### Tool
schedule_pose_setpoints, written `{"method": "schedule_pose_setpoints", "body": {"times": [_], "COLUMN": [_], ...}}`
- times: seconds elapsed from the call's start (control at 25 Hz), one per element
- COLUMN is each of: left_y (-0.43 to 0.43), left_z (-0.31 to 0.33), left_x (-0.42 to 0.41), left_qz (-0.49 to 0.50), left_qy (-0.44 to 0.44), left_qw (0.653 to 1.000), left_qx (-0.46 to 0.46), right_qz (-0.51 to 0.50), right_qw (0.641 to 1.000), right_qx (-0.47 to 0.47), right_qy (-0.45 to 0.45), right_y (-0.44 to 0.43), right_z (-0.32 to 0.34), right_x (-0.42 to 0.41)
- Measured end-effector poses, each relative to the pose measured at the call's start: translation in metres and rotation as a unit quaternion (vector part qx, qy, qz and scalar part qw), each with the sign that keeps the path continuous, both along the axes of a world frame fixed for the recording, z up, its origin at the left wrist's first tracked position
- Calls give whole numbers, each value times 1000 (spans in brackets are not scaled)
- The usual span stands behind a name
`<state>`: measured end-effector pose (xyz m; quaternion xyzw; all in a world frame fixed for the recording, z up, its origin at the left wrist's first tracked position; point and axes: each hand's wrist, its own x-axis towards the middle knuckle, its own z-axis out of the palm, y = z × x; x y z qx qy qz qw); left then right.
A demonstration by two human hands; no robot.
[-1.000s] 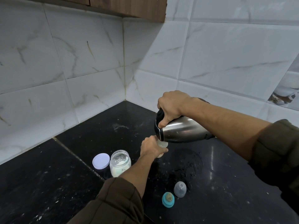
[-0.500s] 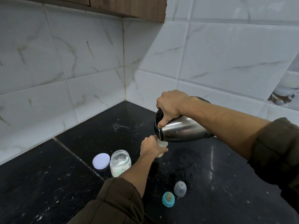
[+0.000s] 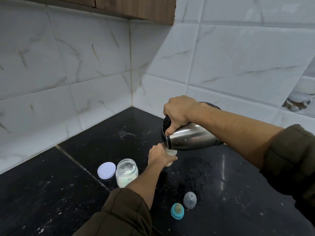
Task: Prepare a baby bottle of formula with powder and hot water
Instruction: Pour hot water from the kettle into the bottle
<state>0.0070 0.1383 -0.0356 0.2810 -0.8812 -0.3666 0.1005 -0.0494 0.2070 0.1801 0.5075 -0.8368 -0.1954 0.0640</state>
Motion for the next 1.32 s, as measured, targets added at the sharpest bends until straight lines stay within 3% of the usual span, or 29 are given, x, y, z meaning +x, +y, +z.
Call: {"method": "schedule_pose_setpoints", "body": {"times": [0.68,1.04,1.32], "left_y": [-3,-8,-5], "left_z": [-4,-7,-4], "left_x": [-2,0,-4], "left_qz": [-1,-7,5], "left_qy": [26,44,57], "left_qw": [1000,999,997], "left_qx": [5,24,45], "right_qz": [-15,-89,-153], "right_qw": [999,969,907], "right_qx": [-42,-196,-340], "right_qy": [-21,-118,-197], "right_y": [8,54,115], "right_z": [3,-6,-29], "right_x": [-7,-41,-81]}}
